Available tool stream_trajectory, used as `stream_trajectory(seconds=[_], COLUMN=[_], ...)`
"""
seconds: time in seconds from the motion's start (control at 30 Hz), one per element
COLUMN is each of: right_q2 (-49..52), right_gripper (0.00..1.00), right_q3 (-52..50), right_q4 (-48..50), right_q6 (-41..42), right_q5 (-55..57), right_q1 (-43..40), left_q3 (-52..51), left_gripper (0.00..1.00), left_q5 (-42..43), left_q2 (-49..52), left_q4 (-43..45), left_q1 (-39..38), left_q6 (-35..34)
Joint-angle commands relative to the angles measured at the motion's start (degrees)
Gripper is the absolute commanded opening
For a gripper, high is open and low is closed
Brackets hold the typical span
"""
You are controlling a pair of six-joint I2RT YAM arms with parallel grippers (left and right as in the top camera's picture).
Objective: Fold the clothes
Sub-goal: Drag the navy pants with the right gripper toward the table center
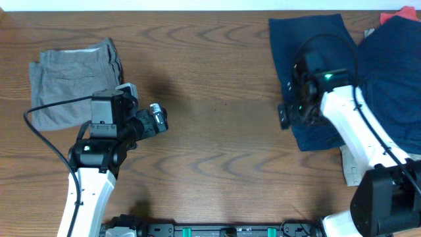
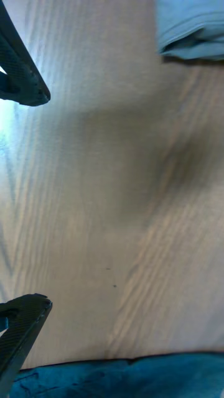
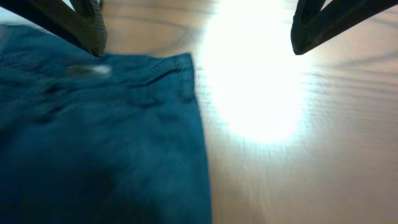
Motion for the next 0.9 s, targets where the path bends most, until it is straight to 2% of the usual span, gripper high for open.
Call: stream_trajectory(seconds=[0.0, 0.07, 0.2, 0.33, 0.4, 0.53, 0.7, 0.87], right_q2=[0.7, 0.7, 0.7, 0.7, 0.7, 0.7, -0.2, -2.9], right_gripper=[0.95, 0.95, 0.93, 0.82, 0.63, 0.02, 0.01, 0.01], right_q3=[-4.9, -8.1, -14.1, -18.8, -20.9, -21.7, -17.8, -2.8], right_q4=[1.8, 4.6, 12.5, 20.8, 23.8, 23.1, 16.7, 6.3], right_q6=[6.6, 9.1, 9.2, 9.4, 9.8, 12.2, 12.5, 8.0], right_q5=[6.3, 9.0, 9.4, 9.4, 9.4, 9.3, 8.7, 4.1], right_q1=[1.8, 1.9, 1.9, 1.9, 1.9, 1.9, 2.2, 2.6], left_q3=[1.2, 1.2, 1.2, 1.2, 1.2, 1.2, 1.2, 1.2], left_gripper=[0.98, 0.98, 0.98, 0.98, 0.98, 0.98, 0.98, 0.98], left_q5=[1.0, 1.0, 1.0, 1.0, 1.0, 1.0, 0.9, 0.9], left_q2=[0.7, 0.7, 0.7, 0.7, 0.7, 0.7, 0.7, 0.7], left_q4=[-1.1, -1.9, -2.6, -3.1, -3.7, -4.9, -5.0, -5.0], left_q1=[-0.1, -0.1, -0.1, -0.1, -0.1, -0.1, -0.1, -0.1], left_q6=[-1.4, -1.3, -1.3, -1.3, -1.3, -1.3, -1.3, -1.3])
